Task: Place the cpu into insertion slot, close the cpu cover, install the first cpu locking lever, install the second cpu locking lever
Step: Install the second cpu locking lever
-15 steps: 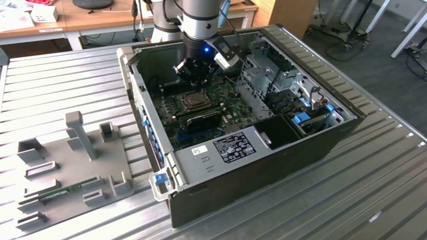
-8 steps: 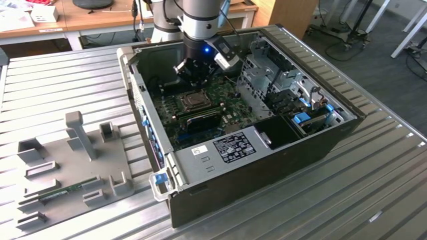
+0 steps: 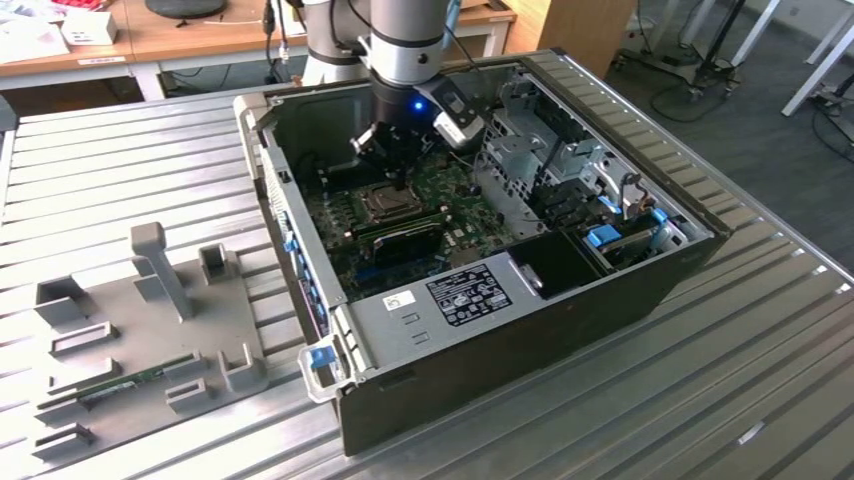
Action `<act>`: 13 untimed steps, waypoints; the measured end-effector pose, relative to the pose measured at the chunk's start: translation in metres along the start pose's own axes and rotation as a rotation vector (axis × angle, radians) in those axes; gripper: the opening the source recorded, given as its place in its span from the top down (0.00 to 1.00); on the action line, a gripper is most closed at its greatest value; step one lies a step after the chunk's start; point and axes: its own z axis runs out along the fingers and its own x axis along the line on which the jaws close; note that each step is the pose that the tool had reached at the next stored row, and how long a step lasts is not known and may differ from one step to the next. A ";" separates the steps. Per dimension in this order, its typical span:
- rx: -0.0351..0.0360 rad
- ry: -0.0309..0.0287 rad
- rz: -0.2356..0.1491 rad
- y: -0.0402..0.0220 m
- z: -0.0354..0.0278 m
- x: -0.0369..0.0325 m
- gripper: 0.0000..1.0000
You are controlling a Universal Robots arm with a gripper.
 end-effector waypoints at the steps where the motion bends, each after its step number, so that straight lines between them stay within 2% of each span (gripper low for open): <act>1: 0.0001 0.0001 0.000 -0.0017 -0.0001 0.0000 0.90; 9: 0.0017 0.0003 0.000 -0.0103 -0.0005 0.0002 0.90; 13: 0.0018 0.0002 0.000 -0.0110 0.0002 0.0009 0.90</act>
